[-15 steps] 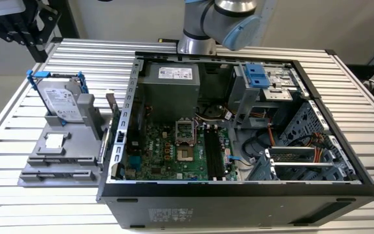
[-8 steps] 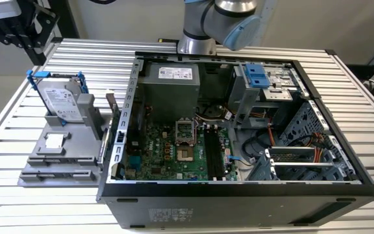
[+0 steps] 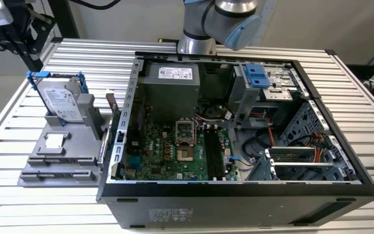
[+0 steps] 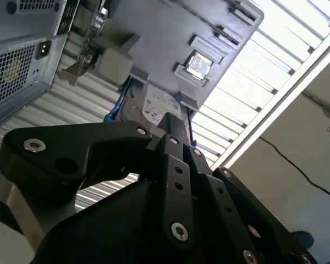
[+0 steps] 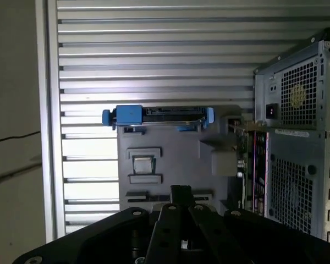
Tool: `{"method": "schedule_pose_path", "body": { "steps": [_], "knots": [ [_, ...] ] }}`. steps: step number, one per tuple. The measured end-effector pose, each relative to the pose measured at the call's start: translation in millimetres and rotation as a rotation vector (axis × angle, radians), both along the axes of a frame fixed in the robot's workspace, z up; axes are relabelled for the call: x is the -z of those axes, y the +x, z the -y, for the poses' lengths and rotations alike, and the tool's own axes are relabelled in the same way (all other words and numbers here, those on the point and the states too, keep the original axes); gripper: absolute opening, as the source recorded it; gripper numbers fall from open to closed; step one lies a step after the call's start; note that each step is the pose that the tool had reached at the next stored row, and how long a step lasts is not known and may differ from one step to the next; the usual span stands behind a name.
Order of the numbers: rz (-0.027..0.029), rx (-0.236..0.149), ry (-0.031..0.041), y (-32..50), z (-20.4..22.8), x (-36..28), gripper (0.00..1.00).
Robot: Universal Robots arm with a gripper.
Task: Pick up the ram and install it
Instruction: 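Reach for the ram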
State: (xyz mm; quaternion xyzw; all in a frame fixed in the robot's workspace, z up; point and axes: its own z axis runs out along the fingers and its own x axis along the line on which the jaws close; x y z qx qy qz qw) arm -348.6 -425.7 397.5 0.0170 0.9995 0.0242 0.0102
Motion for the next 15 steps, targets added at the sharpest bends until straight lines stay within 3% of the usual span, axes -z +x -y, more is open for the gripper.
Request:
{"method": "schedule_pose_path", "body": {
  "steps": [15],
  "knots": [
    [0.0000,0.020,0.0000,0.0,37.2,1.7,0.00]
  ]
}}
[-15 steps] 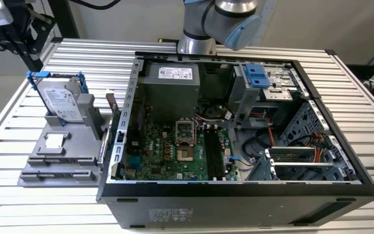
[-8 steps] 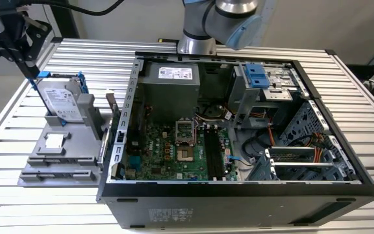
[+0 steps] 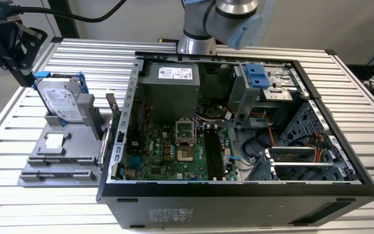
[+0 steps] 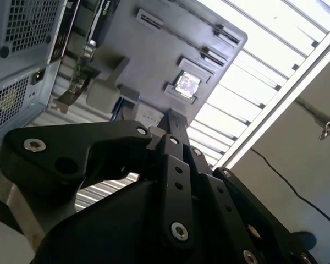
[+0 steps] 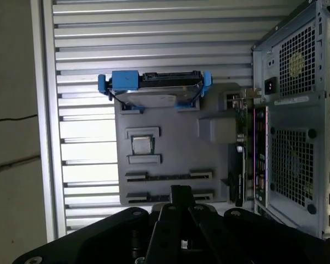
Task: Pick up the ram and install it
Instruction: 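Reach for the ram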
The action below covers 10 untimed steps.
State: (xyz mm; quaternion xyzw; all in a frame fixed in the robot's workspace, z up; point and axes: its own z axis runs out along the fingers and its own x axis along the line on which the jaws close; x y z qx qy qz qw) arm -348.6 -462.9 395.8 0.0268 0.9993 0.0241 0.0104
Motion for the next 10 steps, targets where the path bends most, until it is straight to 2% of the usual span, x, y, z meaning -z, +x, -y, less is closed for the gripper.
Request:
{"method": "schedule_pose_path", "body": {
  "steps": [10],
  "knots": [
    [-0.0001,0.002,-0.0001,0.0,27.1,1.0,0.00]
  ]
}}
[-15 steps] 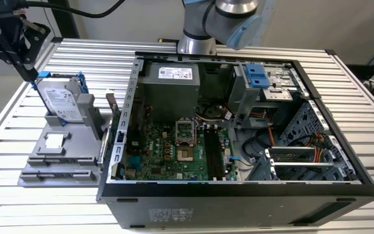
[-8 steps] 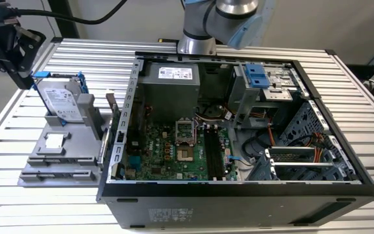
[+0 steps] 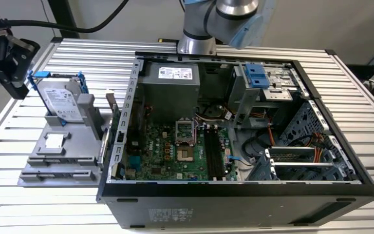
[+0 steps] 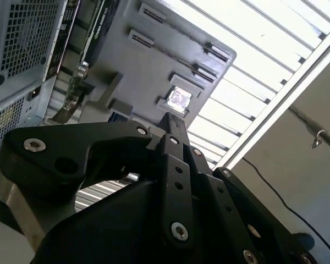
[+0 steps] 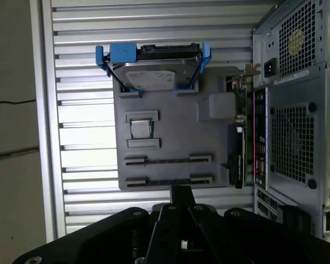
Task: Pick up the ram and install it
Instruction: 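Reach for the ram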
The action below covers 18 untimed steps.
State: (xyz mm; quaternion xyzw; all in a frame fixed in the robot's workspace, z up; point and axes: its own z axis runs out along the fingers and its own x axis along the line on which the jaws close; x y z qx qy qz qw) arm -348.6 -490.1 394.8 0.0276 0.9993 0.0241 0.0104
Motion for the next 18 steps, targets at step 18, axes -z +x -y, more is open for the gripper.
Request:
{"method": "schedule_pose_path", "body": {
  "steps": [18],
  "knots": [
    [-0.0078,0.001,0.0001,0.0,15.2,0.8,0.00]
  ]
}}
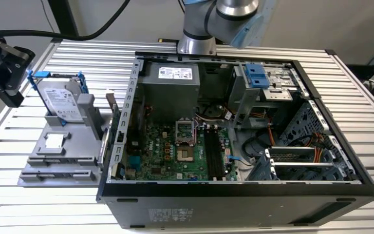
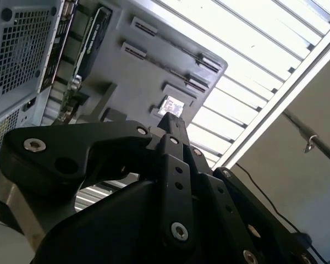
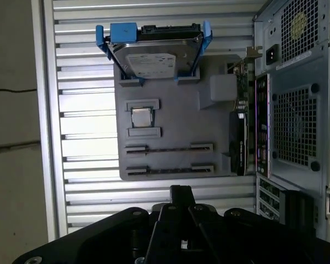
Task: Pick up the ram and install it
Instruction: 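Reach for the ram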
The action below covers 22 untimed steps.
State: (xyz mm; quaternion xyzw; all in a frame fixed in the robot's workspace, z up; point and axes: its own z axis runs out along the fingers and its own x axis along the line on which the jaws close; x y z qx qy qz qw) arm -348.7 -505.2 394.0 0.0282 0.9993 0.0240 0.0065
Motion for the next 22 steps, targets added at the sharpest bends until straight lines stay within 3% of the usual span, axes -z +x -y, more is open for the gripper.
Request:
{"method": "schedule_pose_path", "body": {
  "steps": [7,22],
  "knots": [
    [-0.0008,-0.007,0.0000,0.0,0.0,-0.1,0.00],
    [-0.0008,-0.110,-0.0001,0.0,0.0,-0.7,0.00]
  ]
}}
